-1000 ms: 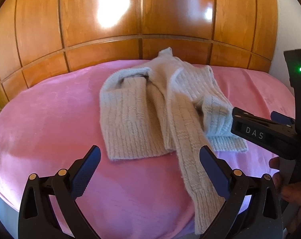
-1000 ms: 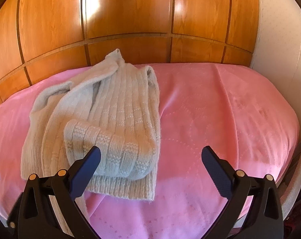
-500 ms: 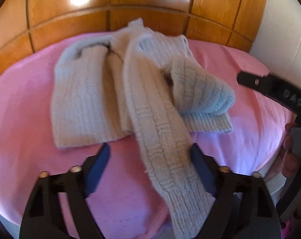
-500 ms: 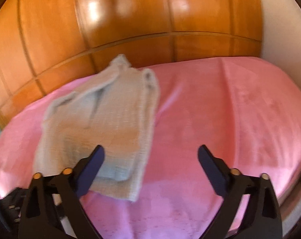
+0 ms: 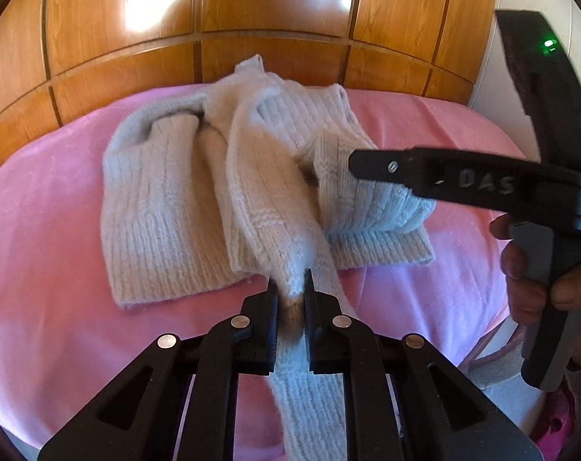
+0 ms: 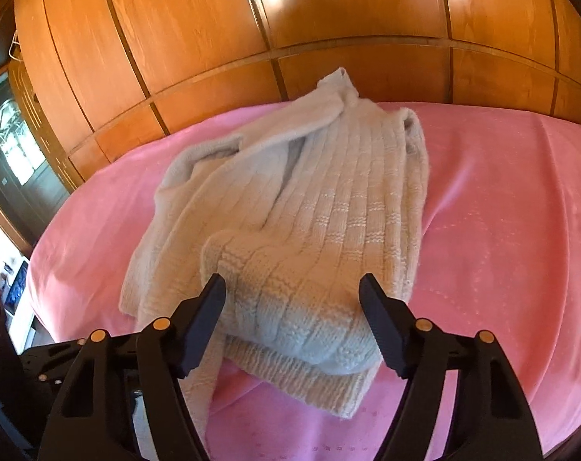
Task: Fold small clothes
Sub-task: 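Grasp the crumpled cream sweater's sleeve with the left gripper while the right gripper grasps the body, then lift the sweater with both grippers and shake it out over the bed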
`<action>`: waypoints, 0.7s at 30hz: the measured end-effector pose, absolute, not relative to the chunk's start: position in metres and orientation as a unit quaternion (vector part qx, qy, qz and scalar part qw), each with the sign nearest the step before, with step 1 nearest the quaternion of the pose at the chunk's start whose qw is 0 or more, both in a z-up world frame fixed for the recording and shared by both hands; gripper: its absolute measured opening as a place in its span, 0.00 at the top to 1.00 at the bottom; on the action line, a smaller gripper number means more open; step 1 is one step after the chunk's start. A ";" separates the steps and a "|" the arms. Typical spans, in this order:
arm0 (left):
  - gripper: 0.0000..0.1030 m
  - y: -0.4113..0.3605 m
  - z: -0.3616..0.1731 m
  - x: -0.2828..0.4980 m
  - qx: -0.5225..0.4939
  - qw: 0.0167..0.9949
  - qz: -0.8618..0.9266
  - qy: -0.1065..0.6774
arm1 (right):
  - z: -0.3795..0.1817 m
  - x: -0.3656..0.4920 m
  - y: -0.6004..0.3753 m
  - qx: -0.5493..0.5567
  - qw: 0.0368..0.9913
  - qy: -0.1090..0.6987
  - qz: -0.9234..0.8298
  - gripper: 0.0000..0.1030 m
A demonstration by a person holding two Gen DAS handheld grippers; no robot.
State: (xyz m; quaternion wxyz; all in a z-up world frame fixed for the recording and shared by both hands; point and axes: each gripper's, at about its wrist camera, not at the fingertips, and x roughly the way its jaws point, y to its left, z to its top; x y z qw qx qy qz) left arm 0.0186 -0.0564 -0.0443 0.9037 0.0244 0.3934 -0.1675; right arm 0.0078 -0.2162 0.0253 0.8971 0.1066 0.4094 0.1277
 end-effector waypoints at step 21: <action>0.94 0.001 -0.012 0.014 -0.070 0.909 -0.189 0.365 | 0.008 0.016 -0.203 0.050 0.892 0.431 0.125 0.85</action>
